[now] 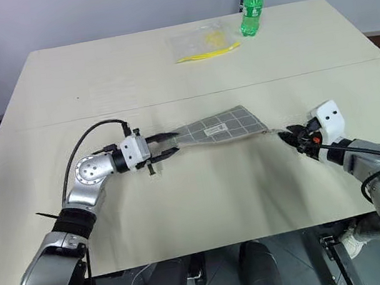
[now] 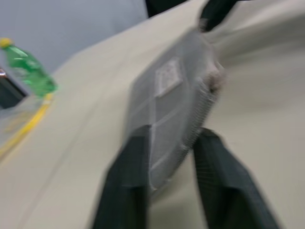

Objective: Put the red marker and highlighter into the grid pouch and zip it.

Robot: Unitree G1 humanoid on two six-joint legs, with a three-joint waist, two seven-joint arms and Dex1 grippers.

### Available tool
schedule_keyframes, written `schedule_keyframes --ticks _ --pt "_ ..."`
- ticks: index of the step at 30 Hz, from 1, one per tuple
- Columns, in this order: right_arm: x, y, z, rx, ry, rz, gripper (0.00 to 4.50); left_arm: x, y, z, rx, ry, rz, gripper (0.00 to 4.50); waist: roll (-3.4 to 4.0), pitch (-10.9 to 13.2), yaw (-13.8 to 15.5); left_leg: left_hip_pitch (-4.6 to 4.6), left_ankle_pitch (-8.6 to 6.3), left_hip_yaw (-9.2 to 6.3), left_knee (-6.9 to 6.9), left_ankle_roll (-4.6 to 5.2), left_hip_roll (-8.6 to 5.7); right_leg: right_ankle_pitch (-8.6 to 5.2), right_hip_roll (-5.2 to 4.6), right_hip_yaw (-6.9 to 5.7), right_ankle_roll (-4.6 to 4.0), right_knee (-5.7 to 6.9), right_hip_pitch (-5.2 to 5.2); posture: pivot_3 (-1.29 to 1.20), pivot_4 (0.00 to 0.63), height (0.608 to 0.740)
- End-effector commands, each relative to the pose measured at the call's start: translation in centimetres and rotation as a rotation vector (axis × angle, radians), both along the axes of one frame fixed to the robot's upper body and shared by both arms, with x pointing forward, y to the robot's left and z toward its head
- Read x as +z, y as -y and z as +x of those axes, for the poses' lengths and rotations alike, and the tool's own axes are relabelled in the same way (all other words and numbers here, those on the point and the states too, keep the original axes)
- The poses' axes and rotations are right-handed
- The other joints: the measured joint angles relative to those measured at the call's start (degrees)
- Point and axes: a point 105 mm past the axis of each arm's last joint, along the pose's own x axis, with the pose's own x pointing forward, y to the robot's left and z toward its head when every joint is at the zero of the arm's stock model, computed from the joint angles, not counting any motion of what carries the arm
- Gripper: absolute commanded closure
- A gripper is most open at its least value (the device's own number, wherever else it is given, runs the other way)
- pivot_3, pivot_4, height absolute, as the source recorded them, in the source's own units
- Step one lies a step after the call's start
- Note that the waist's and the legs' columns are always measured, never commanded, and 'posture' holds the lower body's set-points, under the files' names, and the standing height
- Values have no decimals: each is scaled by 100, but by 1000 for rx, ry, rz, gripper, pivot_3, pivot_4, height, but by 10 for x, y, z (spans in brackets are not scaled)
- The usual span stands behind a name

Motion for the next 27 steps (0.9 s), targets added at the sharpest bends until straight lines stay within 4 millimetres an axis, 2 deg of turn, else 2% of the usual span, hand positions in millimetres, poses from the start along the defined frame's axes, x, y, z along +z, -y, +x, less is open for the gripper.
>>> schedule_keyframes --ticks 1,2,3,5,9,15,19,21,27 --pt "21 8 -9 31 65 -42 886 13 -28 0 57 37 -26 1905 1 0 -20 1 0 0 -1 0 0 0 0 1 0 0 2 0 150 740" --pt "21 10 -11 32 64 -53 355 13 -36 1 83 27 -34 1905 1 0 -25 1 0 1 -2 -1 0 0 -1 2 0 0 2 0 150 740" --pt "21 11 -13 31 64 -58 22 14 -44 2 114 30 -41 1905 1 0 -25 2 0 1 -4 -1 1 0 -1 3 0 1 2 0 150 740" --pt "22 11 -18 42 54 -50 22 14 -55 -1 141 16 -51 1905 2 -1 -19 3 0 1 -4 -2 4 0 -2 3 0 1 -4 0 150 740" --pt "28 -2 -37 149 20 9 22 15 -79 -6 234 -49 -108 1905 2 0 -5 5 -1 -3 -4 -3 5 -1 -7 3 -1 -4 -13 0 150 740" --pt "45 -3 -55 228 76 8 22 15 -118 -11 398 -262 -249 1905 2 0 -5 7 -2 -6 -8 -2 5 -2 -9 12 -2 -14 -8 0 150 740" --pt "47 -2 -67 266 80 -5 22 15 -128 -18 449 -267 -274 1905 3 0 -8 13 -3 -8 -13 -3 5 -16 -9 17 -17 -20 -3 0 150 740" --pt "50 -4 -69 273 96 5 22 15 -130 -18 466 -264 -284 1905 3 0 -10 12 -3 -8 -23 -3 5 -16 -8 20 -19 -34 -3 0 150 740" --pt "41 -16 -68 307 91 -1 22 16 -135 -13 501 -243 -276 1905 3 0 -7 11 -3 -7 -32 -4 5 -15 -4 19 -20 -58 1 0 150 740"
